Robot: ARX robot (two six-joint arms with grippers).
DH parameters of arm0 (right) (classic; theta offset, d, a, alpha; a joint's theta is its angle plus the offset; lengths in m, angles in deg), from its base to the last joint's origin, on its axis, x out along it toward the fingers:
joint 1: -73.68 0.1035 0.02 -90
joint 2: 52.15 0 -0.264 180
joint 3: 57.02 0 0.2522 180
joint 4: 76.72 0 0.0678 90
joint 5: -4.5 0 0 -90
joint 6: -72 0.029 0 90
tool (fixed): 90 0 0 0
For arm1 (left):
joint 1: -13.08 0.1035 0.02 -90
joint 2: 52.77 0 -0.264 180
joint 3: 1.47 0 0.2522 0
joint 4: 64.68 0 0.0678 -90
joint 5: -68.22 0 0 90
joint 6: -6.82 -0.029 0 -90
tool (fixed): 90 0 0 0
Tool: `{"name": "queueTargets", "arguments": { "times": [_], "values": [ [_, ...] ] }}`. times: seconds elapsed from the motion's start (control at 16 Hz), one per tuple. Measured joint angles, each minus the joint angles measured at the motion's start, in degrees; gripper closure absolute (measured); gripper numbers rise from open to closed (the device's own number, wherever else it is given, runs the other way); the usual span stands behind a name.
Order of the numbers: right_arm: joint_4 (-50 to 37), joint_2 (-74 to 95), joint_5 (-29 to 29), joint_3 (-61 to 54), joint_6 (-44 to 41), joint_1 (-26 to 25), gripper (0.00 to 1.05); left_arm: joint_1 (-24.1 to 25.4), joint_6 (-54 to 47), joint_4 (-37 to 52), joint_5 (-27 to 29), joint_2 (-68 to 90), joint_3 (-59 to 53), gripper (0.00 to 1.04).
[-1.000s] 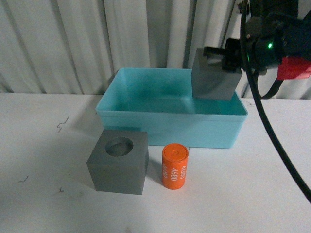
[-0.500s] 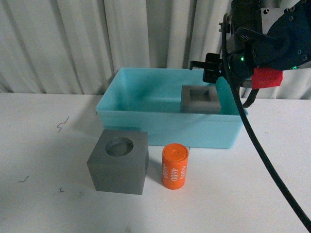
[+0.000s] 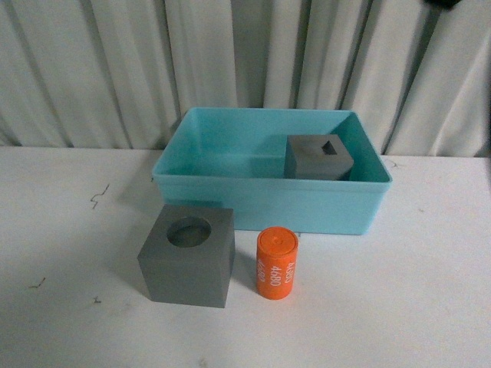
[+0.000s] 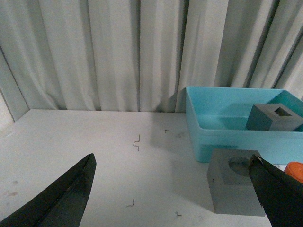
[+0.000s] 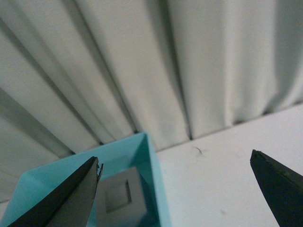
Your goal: Place gray and orange parts in blue box
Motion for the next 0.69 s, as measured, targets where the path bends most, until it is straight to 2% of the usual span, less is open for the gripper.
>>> {"name": "queueTargets", "arguments": {
  "times": [0.06, 0.38, 0.56, 0.62, 0.69],
  "values": [
    [2.7, -8.0, -0.1, -6.6, 2.2, -1.0, 0.06, 0.0, 0.0, 0.0, 0.0, 0.0, 0.0, 0.07],
    [9.9, -19.4, -0.2, -18.1, 6.6, -1.2, 0.06, 0.0, 0.0, 0.0, 0.0, 0.0, 0.0, 0.07],
    [10.2, -24.3, 0.6, -26.5, 9.2, -1.1, 0.07, 0.0, 0.0, 0.0, 0.0, 0.0, 0.0, 0.07],
    [-5.1, -23.7, 4.0, -31.2, 4.9, -1.9, 0.17, 0.0, 0.0, 0.0, 0.0, 0.0, 0.0, 0.07],
    [-16.9, -25.2, 5.8, -36.4, -3.1, -2.6, 0.3, 0.0, 0.0, 0.0, 0.0, 0.0, 0.0, 0.07]
  ]
}}
